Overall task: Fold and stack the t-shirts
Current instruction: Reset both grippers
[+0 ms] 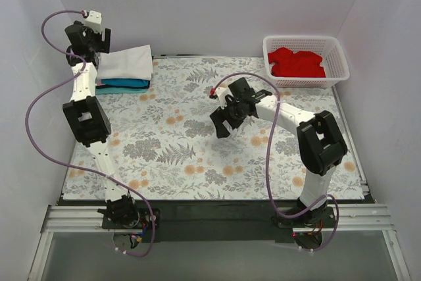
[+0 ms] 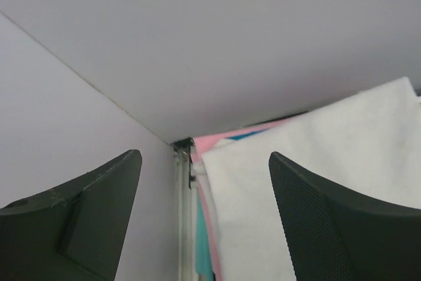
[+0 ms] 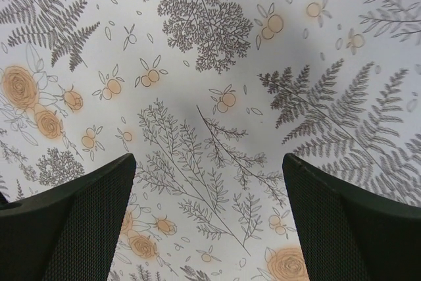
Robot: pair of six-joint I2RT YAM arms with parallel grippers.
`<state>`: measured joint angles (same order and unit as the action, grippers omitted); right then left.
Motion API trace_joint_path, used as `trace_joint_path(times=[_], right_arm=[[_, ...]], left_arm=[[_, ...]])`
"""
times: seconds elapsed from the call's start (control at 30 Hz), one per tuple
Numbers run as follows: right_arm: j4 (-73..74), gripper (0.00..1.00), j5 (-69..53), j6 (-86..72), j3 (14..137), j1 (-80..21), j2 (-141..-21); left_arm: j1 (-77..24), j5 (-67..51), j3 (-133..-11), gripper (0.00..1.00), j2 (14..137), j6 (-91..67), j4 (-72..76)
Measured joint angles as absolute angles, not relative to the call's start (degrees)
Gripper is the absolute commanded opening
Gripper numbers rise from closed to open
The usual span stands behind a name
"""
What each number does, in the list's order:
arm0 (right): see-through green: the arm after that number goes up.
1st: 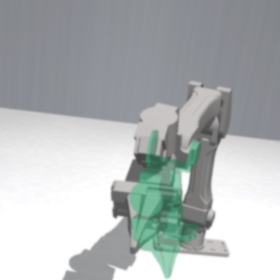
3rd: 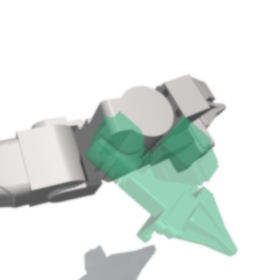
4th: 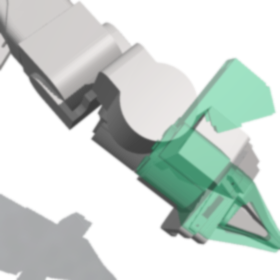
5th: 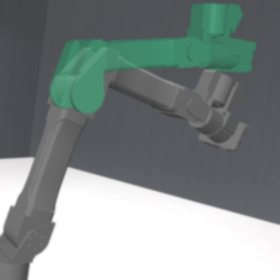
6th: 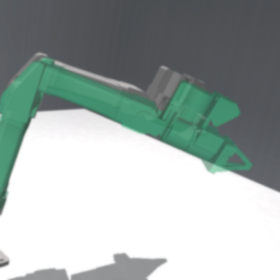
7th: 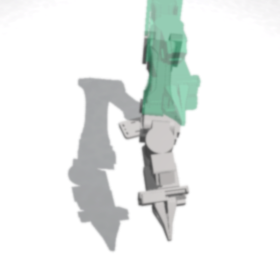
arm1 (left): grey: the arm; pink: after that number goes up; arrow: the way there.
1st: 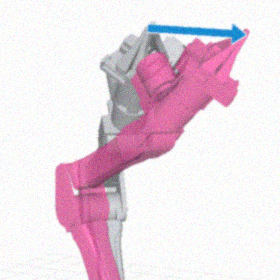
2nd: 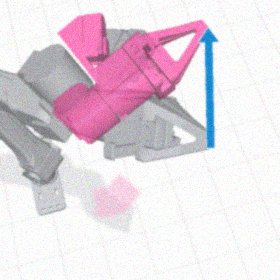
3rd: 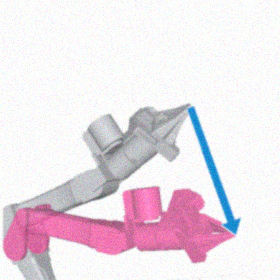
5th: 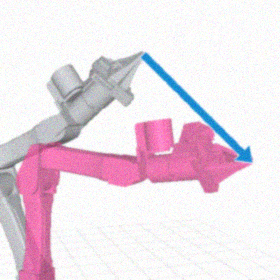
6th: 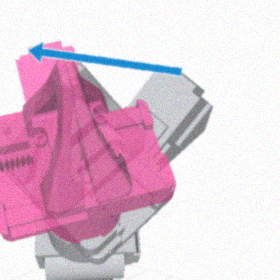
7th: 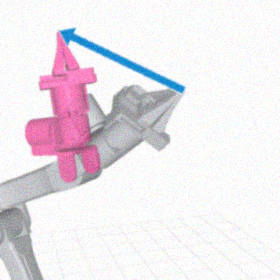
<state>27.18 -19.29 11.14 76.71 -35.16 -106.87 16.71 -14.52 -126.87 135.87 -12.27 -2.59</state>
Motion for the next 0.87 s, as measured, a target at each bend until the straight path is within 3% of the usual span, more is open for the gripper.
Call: trace_joint_path(times=[0.23,0.47,0.63,0.87], right_arm=[[27.22,0.98,-19.03,11.20,76.71,-30.28,-97.34],[27.03,0.98,-19.03,11.38,74.63,-18.48,-87.37],[26.94,0.98,-19.88,11.40,68.29,-10.92,-81.54],[28.38,0.98,-20.56,12.19,57.45,-8.60,-77.60]], left_arm=[[11.84,-12.75,-123.44,0.80,123.11,-21.56,-19.57],[-4.29,-15.55,-117.51,0.83,109.86,-31.38,-32.97],[-12.10,-17.63,-101.71,0.84,104.18,-38.57,-34.22],[-14.35,-19.31,-82.30,0.85,103.22,-44.16,-36.27]])
